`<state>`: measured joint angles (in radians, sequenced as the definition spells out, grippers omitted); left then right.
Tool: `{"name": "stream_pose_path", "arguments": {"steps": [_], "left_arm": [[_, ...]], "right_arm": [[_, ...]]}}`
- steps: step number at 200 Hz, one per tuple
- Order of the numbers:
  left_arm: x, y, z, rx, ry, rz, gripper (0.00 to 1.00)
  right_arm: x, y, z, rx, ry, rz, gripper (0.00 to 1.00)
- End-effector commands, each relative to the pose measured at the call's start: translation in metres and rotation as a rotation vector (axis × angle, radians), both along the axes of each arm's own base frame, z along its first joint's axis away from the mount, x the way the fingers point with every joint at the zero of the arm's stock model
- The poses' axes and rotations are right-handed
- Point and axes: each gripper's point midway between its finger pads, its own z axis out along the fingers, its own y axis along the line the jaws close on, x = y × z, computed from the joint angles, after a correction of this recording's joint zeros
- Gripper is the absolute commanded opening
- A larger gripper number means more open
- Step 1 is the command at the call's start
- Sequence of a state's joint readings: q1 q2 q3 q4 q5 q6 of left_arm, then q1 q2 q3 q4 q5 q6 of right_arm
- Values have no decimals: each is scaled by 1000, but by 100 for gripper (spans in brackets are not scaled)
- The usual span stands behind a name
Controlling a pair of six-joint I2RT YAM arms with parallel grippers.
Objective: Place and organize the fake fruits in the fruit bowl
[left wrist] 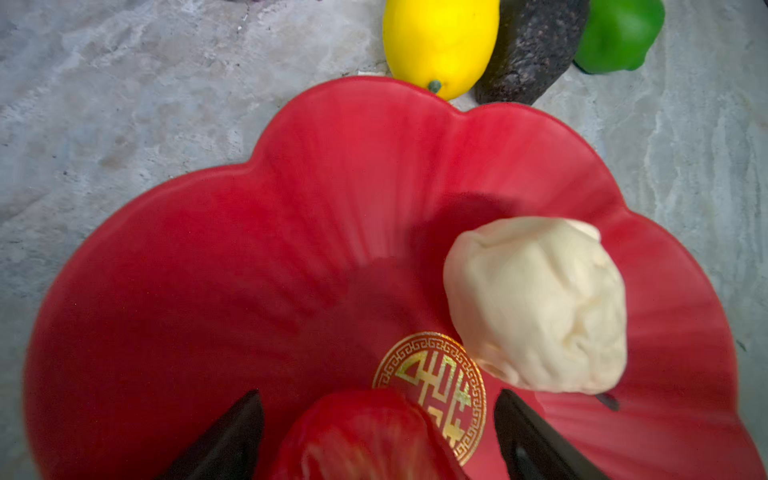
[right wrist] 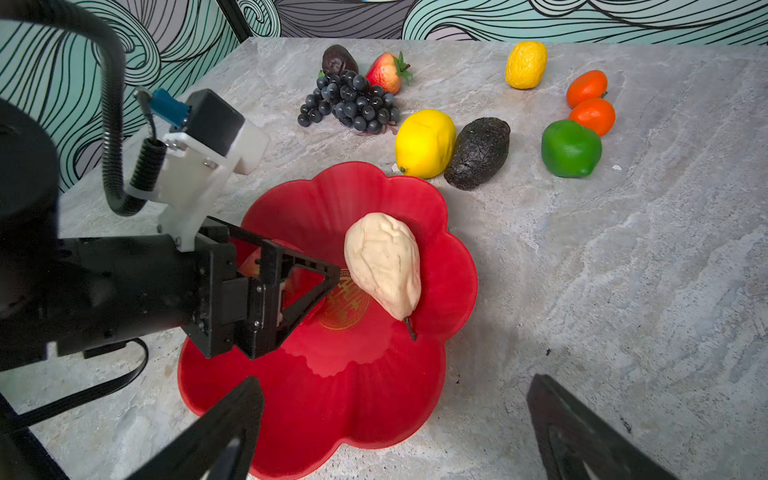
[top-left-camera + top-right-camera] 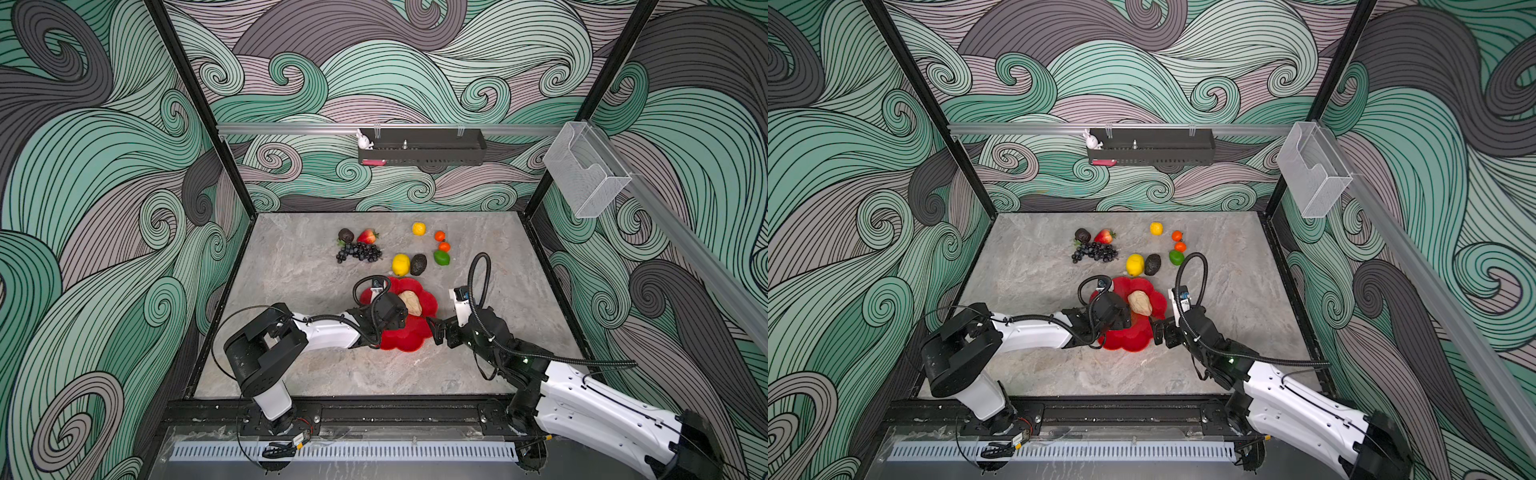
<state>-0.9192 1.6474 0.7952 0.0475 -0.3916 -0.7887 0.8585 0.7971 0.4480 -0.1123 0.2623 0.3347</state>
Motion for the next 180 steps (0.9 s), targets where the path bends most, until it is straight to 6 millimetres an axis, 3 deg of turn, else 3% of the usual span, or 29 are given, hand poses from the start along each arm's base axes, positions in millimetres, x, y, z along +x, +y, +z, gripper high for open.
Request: {"name": "stream_pose_path", "arguments": {"steps": [1, 35, 65, 114, 180], "left_arm": [[1, -3, 24, -7, -32, -22, 91], [1, -8, 51, 16, -46, -93, 95], [2, -25, 70, 44, -29, -231, 96], [9, -28, 55, 108, 192, -177, 96], [9, -58, 36, 55, 397, -162, 92]], "right_arm": [[4, -1, 12, 11, -3, -24, 100], [5, -2, 16, 9, -12, -24, 100], [4, -5, 18, 10, -15, -32, 100], [2, -11, 21, 14, -16, -47, 100], [-1, -17, 15, 17, 8, -73, 100]]}}
